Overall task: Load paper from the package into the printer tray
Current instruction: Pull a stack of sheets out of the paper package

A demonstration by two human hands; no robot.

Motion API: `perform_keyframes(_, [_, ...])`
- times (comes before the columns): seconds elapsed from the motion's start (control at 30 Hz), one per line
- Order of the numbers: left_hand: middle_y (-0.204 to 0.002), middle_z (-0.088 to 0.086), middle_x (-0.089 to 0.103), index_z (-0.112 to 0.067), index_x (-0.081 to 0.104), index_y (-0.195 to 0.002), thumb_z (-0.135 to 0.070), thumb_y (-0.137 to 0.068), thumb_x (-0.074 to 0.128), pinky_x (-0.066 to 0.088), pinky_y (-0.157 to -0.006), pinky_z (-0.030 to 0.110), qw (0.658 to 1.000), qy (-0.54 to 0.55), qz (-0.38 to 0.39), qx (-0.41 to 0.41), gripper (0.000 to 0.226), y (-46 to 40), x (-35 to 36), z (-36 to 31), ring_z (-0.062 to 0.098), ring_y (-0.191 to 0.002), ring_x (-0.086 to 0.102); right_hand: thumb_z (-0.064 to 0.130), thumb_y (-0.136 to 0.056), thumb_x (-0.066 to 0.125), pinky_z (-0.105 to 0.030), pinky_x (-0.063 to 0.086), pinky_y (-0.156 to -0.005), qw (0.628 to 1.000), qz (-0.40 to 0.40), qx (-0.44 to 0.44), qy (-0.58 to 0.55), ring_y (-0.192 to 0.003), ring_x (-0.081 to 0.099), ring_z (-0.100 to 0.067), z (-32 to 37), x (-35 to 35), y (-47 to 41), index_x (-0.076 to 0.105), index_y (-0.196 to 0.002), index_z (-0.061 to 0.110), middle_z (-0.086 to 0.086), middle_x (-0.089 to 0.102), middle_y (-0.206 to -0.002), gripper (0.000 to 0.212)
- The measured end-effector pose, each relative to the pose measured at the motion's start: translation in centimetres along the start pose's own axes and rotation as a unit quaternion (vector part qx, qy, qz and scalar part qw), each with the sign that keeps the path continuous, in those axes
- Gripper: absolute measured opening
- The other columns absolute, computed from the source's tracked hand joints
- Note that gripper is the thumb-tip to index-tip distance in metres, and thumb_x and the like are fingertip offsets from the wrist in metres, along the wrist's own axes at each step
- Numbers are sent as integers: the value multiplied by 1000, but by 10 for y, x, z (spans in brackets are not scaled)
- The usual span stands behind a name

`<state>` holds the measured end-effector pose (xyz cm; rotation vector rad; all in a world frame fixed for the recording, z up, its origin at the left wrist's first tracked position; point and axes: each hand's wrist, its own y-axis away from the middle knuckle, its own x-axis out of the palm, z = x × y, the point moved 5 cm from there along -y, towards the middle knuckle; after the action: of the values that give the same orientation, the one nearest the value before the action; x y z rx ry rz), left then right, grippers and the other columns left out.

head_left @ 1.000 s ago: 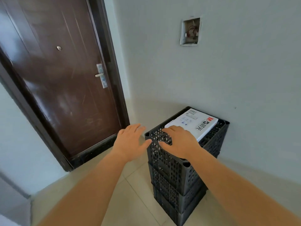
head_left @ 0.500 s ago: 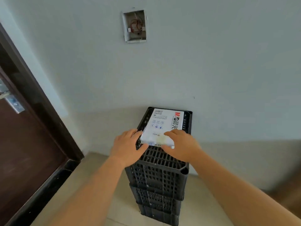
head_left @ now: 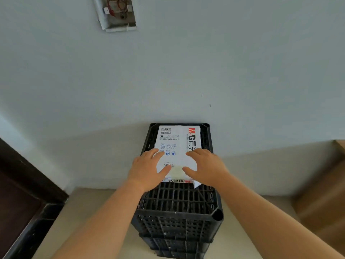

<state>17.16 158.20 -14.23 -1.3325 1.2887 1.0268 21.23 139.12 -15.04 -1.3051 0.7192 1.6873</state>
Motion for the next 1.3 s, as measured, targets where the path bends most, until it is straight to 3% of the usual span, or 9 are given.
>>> perform_keyframes(0.23, [-154, -6, 28, -28, 32, -144, -61, -90, 38, 21, -112, 37, 997, 32, 40, 54, 64, -31, 34, 12, 13, -139, 25, 58, -87, 47, -43, 40, -103, 997, 57, 43, 2, -128, 43, -20, -2, 31, -17, 42, -141, 26, 3, 48, -142, 63])
perform_keyframes(0.37, [-152, -5, 32, -27, 35, -143, -62, -89, 36, 23, -110, 36, 994, -13, 41, 98, 65, -42, 51, 29, 13, -137, 28, 53, -89, 49, -43, 41, -102, 994, 84, 74, -3, -126, 45, -21, 7, 56, -33, 43, -140, 23, 1, 49, -140, 59])
perform_keyframes(0.5, [-151, -4, 34, -26, 36, -143, -67, -84, 24, 24, -110, 37, 991, -1, 60, 119, 72, -48, 59, 46, 14, -137, 28, 48, -90, 52, -43, 42, -101, 988, 108, 112, 3, -121, 48, -22, 16, 74, -45, 47, -137, 20, -1, 52, -133, 55])
perform_keyframes(0.8, [-152, -3, 32, -25, 36, -143, -61, -90, 37, 22, -111, 38, 988, 22, 80, 132, 64, -54, 63, 65, 16, -138, 26, 19, -90, 51, -40, 50, -89, 965, 155, 212, 12, -93, 60, -23, 14, 82, -71, 65, -107, 15, -4, 61, -105, 22])
perform_keyframes(0.93, [-152, -4, 32, -26, 36, -143, -61, -90, 37, 21, -112, 38, 988, 32, 87, 125, 64, -53, 66, 64, 15, -139, 25, 17, -92, 48, -41, 51, -88, 966, 164, 201, 11, -91, 60, -24, 13, 82, -71, 64, -105, 16, -4, 61, -103, 21])
perform_keyframes(1.3, [-151, -3, 33, -26, 38, -142, -62, -89, 38, 23, -111, 38, 994, 28, 69, 81, 63, -40, 65, 46, 14, -139, 26, 27, -95, 52, -37, 45, -92, 990, 99, 95, -32, -95, 59, -21, 22, 76, -41, 65, -104, 19, 1, 61, -105, 18])
